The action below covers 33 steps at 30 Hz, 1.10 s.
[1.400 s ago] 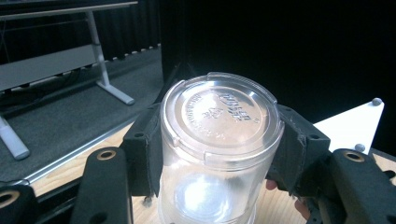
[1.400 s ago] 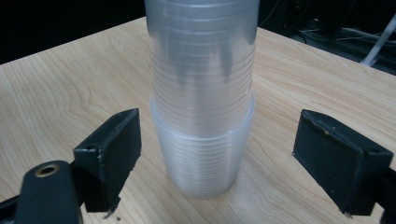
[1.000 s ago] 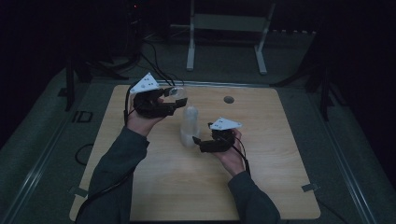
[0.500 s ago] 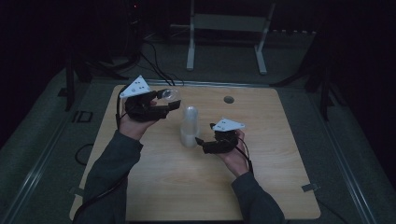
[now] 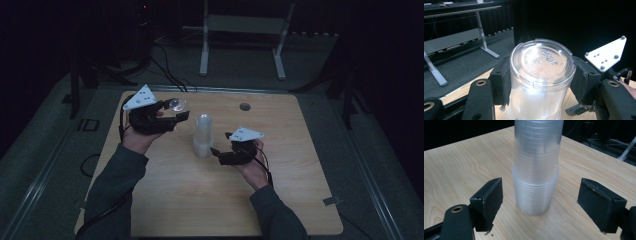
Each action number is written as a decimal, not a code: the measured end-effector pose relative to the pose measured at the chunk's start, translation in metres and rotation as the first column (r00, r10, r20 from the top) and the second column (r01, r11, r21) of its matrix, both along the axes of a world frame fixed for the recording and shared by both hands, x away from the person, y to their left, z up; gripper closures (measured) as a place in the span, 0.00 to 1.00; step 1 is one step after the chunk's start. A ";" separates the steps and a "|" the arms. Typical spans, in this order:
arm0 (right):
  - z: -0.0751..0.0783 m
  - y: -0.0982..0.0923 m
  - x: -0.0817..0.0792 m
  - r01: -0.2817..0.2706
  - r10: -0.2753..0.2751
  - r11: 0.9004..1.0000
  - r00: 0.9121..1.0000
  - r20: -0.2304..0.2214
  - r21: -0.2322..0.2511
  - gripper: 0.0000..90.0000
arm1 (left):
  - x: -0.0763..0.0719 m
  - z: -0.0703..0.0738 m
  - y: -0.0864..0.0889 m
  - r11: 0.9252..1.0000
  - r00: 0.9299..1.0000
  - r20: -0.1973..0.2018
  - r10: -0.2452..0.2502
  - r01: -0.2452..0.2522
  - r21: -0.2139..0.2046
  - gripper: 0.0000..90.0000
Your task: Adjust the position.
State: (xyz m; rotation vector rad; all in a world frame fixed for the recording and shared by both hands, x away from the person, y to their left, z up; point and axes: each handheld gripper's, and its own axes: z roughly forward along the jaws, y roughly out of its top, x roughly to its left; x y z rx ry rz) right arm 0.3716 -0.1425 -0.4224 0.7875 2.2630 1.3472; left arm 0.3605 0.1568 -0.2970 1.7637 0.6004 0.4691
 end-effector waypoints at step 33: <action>0.000 0.008 -0.012 -0.069 0.069 0.998 0.998 0.010 -0.001 0.26 | -0.015 -0.046 0.012 0.999 0.998 -0.067 0.000 -0.002 -0.033 0.46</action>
